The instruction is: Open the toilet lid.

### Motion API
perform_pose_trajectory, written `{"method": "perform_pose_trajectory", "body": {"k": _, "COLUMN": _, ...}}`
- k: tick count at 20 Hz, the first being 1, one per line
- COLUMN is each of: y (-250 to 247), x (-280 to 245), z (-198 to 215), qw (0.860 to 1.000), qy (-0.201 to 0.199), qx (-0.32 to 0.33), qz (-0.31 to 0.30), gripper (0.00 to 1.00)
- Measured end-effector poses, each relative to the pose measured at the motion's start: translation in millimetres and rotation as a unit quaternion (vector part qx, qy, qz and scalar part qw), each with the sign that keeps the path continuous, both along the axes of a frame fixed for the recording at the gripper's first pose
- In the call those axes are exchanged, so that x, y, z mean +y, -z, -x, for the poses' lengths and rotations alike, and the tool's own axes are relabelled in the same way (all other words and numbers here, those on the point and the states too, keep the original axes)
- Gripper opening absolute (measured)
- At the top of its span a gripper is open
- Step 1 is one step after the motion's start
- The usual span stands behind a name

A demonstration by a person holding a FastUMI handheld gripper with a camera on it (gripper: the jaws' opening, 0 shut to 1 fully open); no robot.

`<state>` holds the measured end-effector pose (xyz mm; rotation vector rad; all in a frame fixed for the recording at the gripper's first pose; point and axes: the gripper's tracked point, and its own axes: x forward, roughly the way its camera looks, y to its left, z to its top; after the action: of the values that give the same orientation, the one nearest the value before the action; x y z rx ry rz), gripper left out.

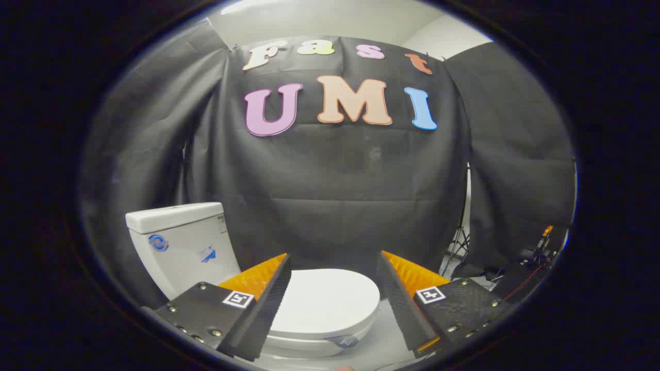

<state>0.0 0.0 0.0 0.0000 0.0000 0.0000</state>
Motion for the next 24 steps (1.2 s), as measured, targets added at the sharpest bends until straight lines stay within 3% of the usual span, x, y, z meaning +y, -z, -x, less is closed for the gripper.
{"method": "perform_pose_trajectory", "body": {"k": 10, "y": 3.5, "x": 39.4, "z": 4.4, "qw": 0.999, "qy": -0.025, "qx": -0.009, "qz": 0.029, "gripper": 0.99}}
{"method": "perform_pose_trajectory", "body": {"k": 19, "y": -6.2, "x": -9.3, "z": -1.4, "qw": 0.999, "qy": 0.014, "qx": -0.018, "qz": 0.049, "gripper": 0.99}}
{"method": "perform_pose_trajectory", "body": {"k": 24, "y": -9.1, "x": -29.0, "z": 0.4, "qw": 0.999, "qy": 0.030, "qx": -0.016, "qz": 0.010, "gripper": 0.99}}
